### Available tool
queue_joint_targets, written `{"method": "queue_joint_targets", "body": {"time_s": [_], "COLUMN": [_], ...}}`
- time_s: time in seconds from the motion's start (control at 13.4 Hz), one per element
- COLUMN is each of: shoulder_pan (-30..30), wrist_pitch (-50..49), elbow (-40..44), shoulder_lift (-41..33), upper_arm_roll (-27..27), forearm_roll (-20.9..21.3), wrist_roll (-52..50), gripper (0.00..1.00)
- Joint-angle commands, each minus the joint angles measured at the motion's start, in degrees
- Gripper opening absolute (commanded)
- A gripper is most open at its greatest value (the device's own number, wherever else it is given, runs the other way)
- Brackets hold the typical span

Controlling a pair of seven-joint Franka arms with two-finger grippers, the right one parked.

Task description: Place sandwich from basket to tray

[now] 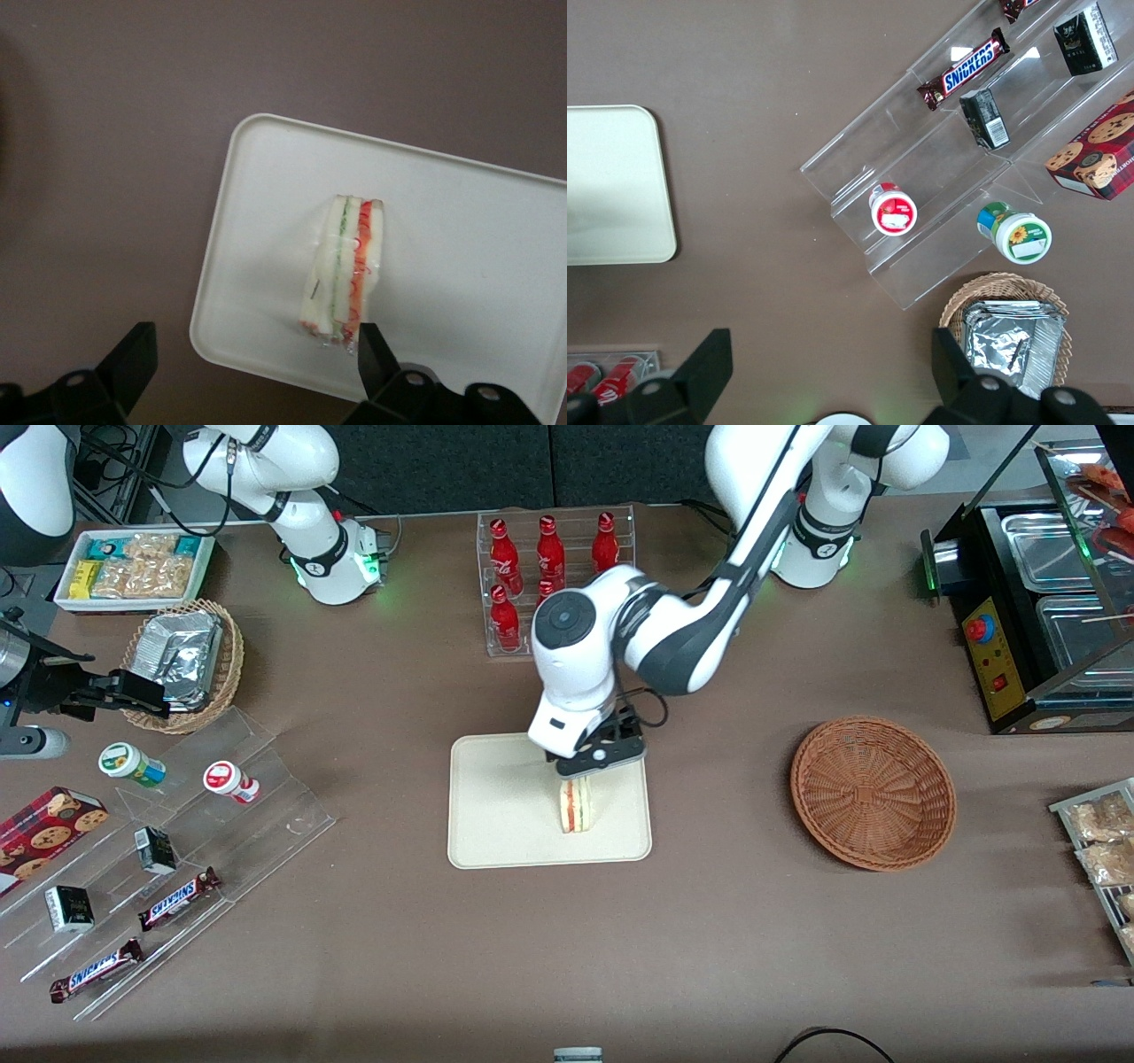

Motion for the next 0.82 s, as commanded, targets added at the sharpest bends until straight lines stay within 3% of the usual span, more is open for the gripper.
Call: {"method": "queue_joint_targets", "body": {"time_s": [0.0,0.22,0.52,0.74], "shoulder_pan": [3.4,8.1,15.5,23.5], "wrist_pitch": [-7.1,-15.0,-25.4,-30.1], "elbow": [-1.5,-1.9,-2.3,-4.3], "shoulder_lift": [-6.8,-14.2,-22.9,-30.6], "upper_arm_roll": [0.0,0.0,-0.1,-0.1], "forearm_roll": [-0.1,0.0,-0.8,-3.9], "wrist_roll": [-0.8,0.0,13.1,24.7], "gripper": [1.0,1.0,1.0,1.0]}}
